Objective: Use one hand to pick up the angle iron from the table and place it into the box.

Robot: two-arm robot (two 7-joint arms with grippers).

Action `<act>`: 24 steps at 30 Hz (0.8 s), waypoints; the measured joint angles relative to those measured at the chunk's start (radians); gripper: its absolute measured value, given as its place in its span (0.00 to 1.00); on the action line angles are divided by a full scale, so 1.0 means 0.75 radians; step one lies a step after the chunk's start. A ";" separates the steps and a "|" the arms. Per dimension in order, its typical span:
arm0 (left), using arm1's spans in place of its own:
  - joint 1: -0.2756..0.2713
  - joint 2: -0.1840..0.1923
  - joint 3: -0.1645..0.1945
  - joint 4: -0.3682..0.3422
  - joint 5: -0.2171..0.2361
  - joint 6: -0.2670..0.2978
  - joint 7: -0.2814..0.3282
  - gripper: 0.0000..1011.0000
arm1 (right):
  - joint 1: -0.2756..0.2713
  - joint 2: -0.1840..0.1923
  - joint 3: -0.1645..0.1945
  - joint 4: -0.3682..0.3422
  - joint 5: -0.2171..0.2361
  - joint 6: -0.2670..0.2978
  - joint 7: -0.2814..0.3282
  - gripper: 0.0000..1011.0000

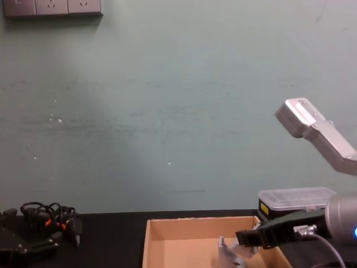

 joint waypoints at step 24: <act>0.000 0.000 0.000 0.000 0.000 0.000 0.000 0.99 | 0.009 -0.037 0.016 0.048 -0.032 -0.004 -0.018 0.63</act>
